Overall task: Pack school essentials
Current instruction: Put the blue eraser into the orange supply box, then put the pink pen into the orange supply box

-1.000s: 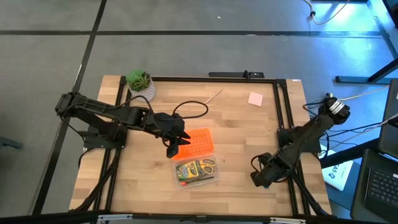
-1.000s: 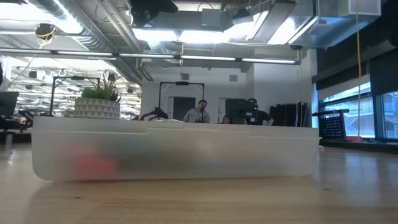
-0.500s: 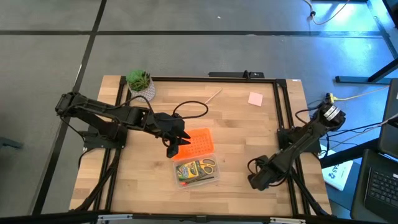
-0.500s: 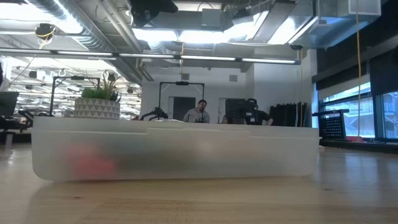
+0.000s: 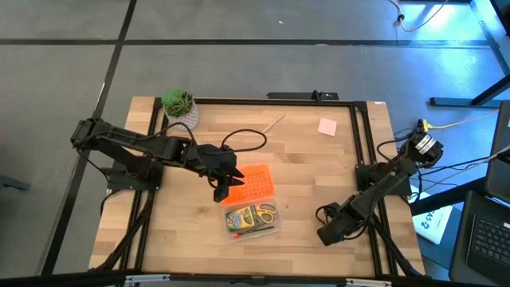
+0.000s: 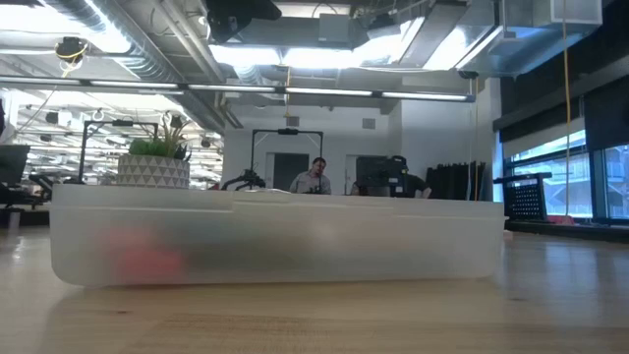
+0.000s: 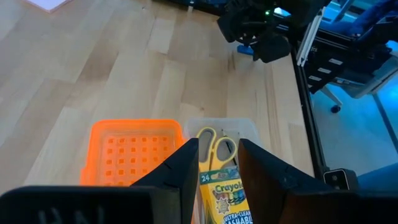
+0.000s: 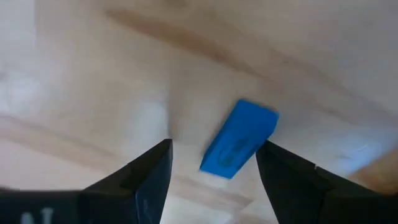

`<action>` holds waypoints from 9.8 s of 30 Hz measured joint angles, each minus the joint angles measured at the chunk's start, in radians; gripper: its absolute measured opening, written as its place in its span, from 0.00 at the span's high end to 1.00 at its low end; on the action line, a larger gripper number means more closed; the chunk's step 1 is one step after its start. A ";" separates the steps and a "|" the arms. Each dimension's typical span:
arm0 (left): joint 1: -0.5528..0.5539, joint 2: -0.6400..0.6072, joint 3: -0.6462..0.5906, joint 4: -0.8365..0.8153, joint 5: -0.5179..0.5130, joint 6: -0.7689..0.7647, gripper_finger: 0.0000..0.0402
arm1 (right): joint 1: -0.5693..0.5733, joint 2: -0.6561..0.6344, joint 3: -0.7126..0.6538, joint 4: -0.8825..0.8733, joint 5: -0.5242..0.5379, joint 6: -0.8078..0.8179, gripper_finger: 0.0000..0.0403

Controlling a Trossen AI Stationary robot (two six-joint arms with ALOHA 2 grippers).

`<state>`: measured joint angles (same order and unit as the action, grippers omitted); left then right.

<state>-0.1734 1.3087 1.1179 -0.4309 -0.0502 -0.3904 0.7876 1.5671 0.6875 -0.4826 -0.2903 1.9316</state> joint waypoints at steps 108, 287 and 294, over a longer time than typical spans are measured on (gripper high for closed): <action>0.001 0.000 0.000 -0.005 0.000 0.002 0.74 | -0.475 0.294 0.468 0.183 0.052 -1.963 0.79; 0.508 0.072 0.000 -0.068 -0.034 -0.048 0.74 | -1.402 0.548 0.664 0.062 -0.021 -2.850 0.87; 0.504 0.072 0.000 -0.068 -0.034 -0.045 0.74 | -1.386 0.548 0.664 0.049 -0.009 -2.796 0.90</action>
<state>0.3303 1.3811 1.1175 -0.4984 -0.0837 -0.4351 -0.5980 2.1147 1.3518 -0.4331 -0.2993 -0.8648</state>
